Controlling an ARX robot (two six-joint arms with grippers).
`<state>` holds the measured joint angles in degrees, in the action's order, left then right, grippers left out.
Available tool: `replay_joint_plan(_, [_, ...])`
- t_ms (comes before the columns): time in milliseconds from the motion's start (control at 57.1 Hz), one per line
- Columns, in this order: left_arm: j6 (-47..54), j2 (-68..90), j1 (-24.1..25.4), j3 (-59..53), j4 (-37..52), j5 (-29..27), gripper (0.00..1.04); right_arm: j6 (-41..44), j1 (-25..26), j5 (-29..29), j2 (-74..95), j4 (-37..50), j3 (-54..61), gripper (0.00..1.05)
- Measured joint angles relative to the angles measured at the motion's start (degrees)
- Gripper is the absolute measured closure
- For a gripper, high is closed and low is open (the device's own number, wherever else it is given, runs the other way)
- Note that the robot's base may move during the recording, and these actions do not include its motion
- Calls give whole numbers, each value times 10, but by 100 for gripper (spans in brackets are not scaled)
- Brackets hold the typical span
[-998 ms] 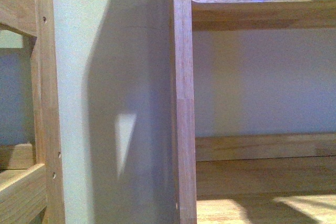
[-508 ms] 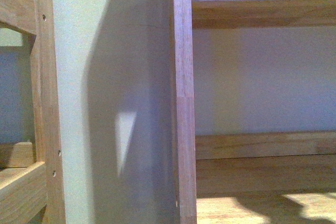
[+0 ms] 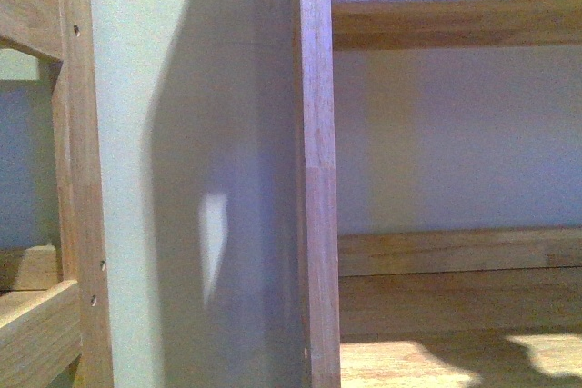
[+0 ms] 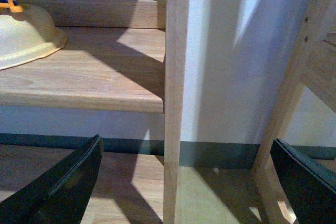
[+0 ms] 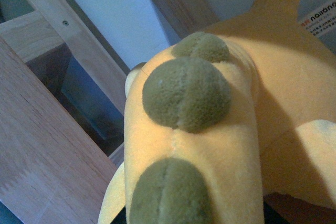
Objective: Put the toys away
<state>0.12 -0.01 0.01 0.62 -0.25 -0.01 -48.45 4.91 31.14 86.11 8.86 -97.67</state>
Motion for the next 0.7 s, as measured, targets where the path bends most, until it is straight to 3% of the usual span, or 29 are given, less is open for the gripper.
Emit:
replay_joint_plan(88, [0, 0, 0, 0, 0, 0, 6, 15, -1, -4, -4, -2, 7, 83])
replay_joint_plan(228, [0, 0, 0, 0, 0, 0, 6, 58, -3, -22, -18, -6, 20, 58])
replay_joint_plan(455, [0, 0, 0, 0, 0, 0, 6, 80, -4, -57, -33, 6, 38, 28])
replay_joint_plan(630, [0, 0, 0, 0, 0, 0, 6, 81, 10, -78, -60, 36, 71, 0])
replay_joint_plan(700, [0, 0, 0, 0, 0, 0, 6, 75, 14, -79, -72, 46, 84, 0])
